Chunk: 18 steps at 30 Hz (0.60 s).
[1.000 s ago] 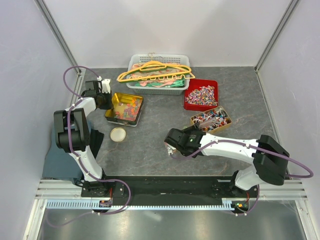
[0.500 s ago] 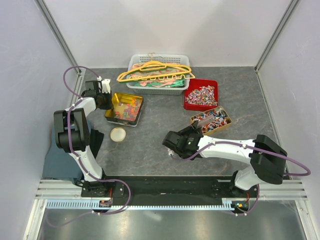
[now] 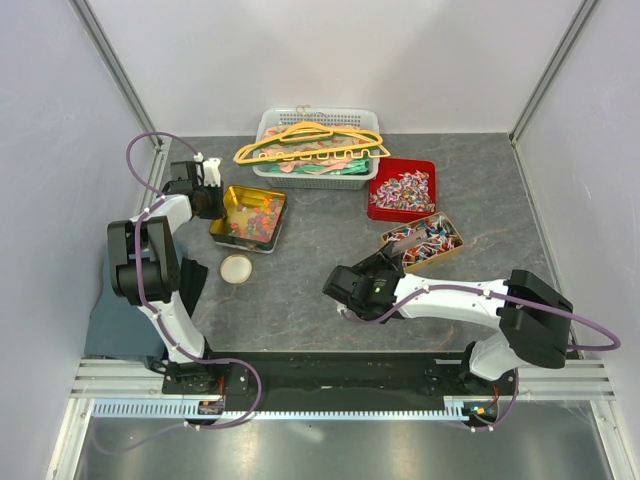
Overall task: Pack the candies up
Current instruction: Place the fake candies in the packing bottle.
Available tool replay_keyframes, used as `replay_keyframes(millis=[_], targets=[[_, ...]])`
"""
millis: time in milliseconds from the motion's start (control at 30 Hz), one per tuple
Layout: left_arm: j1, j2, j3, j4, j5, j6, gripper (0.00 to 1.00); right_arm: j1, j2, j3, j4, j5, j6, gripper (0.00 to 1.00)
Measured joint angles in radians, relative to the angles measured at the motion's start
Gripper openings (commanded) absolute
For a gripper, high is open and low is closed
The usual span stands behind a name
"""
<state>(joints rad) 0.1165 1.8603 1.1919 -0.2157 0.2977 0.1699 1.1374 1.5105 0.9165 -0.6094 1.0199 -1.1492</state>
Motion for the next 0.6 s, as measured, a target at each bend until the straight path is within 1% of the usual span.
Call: replay_keyframes(millis=[200,333,367,467,533,567,600], targets=[[0.0,0.0,0.0,0.0,0.001,0.0,0.02,0.0,-0.001,0.005,-0.013,-0.016,0.011,0.0],[0.0,0.0,0.0,0.0,0.018,0.0,0.02,-0.009,-0.021,0.059,-0.056,-0.063,0.047,0.0],[0.0,0.0,0.0,0.0,0.024,0.0,0.04,-0.013,-0.034,0.077,-0.061,-0.078,0.058,0.0],[0.0,0.0,0.0,-0.002,0.03,0.001,0.18,-0.035,-0.08,0.122,-0.065,-0.13,0.1,0.0],[0.0,0.0,0.0,-0.008,0.034,0.002,0.23,-0.06,-0.124,0.145,-0.065,-0.173,0.14,0.0],[0.0,0.0,0.0,-0.011,0.042,0.002,0.33,-0.073,-0.142,0.151,-0.065,-0.196,0.159,0.0],[0.0,0.0,0.0,-0.014,0.044,0.002,0.4,-0.083,-0.157,0.154,-0.066,-0.214,0.177,0.0]])
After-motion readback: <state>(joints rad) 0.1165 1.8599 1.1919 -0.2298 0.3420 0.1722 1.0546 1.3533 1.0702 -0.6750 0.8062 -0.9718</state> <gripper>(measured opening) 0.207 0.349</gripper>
